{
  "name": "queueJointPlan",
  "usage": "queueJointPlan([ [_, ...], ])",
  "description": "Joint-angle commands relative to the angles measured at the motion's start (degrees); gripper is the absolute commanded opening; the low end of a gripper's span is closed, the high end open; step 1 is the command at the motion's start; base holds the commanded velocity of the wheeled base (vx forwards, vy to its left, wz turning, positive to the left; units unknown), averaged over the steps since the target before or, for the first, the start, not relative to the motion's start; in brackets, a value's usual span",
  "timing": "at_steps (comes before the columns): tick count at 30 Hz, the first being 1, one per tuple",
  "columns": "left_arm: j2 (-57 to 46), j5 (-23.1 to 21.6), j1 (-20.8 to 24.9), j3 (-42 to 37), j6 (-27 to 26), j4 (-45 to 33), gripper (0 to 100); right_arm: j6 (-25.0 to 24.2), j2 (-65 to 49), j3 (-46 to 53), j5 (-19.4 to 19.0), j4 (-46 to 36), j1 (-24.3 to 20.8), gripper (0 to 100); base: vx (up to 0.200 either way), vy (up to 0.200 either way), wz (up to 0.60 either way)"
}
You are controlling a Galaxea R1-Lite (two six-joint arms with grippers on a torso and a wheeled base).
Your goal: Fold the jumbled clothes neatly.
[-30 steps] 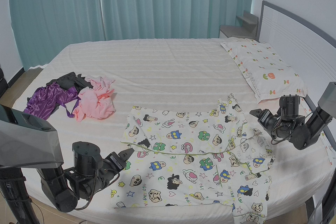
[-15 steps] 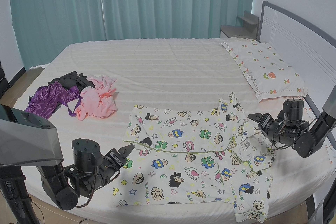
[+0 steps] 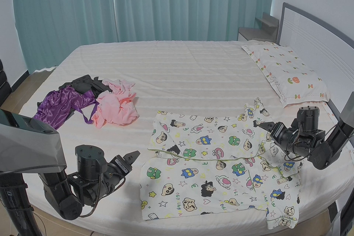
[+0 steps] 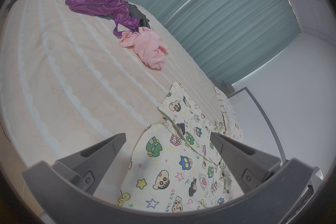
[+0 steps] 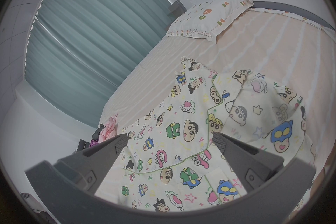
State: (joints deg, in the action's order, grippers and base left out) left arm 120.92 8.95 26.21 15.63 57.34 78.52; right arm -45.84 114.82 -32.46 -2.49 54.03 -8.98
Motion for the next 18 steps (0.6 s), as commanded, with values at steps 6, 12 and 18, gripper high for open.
queueJointPlan([
  [6,0.72,-3.15,-1.07,-0.16,0.14,-0.03,100,-0.04,0.49,0.3,0.03,0.02,-0.33,100,0.1,0.0,0.0],
  [12,0.9,-3.15,-0.9,-0.16,0.05,-0.03,100,-0.04,0.49,0.3,-0.06,0.02,-0.42,100,0.2,0.0,0.0],
  [18,2.22,-3.15,-0.63,0.02,0.05,-0.03,100,-0.04,0.75,0.3,-0.06,0.02,-0.42,100,0.0,0.0,0.0],
])
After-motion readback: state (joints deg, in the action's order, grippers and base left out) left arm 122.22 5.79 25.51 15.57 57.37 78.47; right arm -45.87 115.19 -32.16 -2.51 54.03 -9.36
